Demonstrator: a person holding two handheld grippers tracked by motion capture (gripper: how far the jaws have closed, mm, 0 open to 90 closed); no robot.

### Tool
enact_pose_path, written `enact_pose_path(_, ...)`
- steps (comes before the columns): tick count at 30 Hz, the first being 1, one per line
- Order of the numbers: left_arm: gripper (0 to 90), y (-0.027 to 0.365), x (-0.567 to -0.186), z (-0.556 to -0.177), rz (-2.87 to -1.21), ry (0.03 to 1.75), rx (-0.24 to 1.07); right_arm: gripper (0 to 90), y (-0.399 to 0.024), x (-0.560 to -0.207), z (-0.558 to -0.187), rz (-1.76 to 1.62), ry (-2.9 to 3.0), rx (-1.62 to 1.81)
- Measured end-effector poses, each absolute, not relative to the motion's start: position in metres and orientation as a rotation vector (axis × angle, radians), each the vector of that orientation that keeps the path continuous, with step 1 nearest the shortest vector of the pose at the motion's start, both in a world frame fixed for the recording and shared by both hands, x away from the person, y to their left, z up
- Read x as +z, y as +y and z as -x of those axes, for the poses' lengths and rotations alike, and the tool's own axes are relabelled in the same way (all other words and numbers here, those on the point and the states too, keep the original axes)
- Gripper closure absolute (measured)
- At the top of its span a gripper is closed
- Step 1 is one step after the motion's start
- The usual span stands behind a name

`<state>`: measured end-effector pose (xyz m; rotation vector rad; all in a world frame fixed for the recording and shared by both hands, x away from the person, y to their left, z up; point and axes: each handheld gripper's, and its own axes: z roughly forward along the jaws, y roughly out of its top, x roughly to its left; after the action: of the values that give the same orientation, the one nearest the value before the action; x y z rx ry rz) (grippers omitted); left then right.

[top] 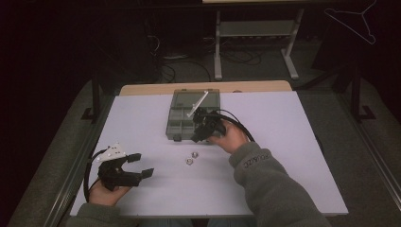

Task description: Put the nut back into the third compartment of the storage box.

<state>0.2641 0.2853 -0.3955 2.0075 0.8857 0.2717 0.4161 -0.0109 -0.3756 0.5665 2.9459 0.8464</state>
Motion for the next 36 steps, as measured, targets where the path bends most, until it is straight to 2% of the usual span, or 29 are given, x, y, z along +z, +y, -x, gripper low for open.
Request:
enact_pose_path(3, 19.6, 0.285, -0.396, -0.264, -2.013, 0.884, 0.272, 60.0, -0.010, -0.387, -0.402, -0.538, 2.966, 0.816)
enact_pose_path(15, 19.6, 0.285, -0.396, -0.264, -2.006, 0.886, 0.272, 58.9, -0.001, -0.417, -0.392, -0.538, 3.010, 0.750)
enact_pose_path(22, 19.6, 0.285, -0.395, -0.264, -2.003, 0.889, 0.271, 60.6, 0.006, -0.421, -0.390, -0.511, 2.995, 0.707)
enact_pose_path(31, 19.7, 0.285, -0.395, -0.264, -2.004, 0.888, 0.270, 69.2, 0.010, -0.424, -0.388, -0.464, 2.979, 0.659)
enact_pose_path(36, 19.7, 0.285, -0.395, -0.264, -2.005, 0.888, 0.269, 69.4, 0.006, -0.415, -0.390, -0.467, 2.981, 0.697)
